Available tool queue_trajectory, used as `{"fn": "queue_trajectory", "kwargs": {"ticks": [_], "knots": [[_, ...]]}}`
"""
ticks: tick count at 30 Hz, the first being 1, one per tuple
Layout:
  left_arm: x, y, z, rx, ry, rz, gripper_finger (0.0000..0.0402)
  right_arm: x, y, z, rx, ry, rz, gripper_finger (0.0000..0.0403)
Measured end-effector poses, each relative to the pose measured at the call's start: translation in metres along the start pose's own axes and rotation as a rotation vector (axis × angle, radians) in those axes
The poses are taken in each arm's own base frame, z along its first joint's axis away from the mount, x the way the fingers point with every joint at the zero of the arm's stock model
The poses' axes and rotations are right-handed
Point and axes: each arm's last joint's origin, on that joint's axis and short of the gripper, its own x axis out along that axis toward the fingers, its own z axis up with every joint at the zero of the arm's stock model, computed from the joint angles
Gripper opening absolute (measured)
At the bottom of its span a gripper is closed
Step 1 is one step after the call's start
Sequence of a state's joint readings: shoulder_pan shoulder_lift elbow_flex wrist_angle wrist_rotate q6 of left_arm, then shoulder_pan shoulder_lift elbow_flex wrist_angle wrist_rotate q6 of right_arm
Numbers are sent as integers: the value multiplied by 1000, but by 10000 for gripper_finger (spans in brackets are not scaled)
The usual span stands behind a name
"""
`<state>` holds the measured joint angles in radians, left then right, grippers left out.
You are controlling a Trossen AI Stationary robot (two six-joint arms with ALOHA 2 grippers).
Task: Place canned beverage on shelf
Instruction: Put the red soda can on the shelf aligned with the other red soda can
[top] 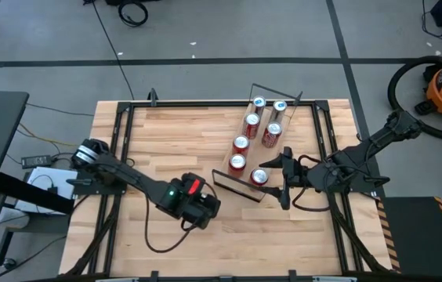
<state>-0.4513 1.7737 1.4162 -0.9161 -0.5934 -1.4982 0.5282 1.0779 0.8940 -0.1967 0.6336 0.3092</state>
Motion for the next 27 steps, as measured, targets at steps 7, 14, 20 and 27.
{"fn": "queue_trajectory", "kwargs": {"ticks": [7, 14, 20, 27], "knots": [[4, 1, -1, 34, 33, 17, 314, 0, 0, 0, -17, -1, -1, 350], [5, -2, 0, 112, 56, -10, 314, 0, 0, 0, -14, -4, -2, 350], [7, -1, 3, 296, 83, -17, 314, 0, 1, 4, 7, -32, 6, 350], [12, 1, 8, 344, 180, -25, 314, 0, 2, 4, 11, -36, 11, 350]]}}
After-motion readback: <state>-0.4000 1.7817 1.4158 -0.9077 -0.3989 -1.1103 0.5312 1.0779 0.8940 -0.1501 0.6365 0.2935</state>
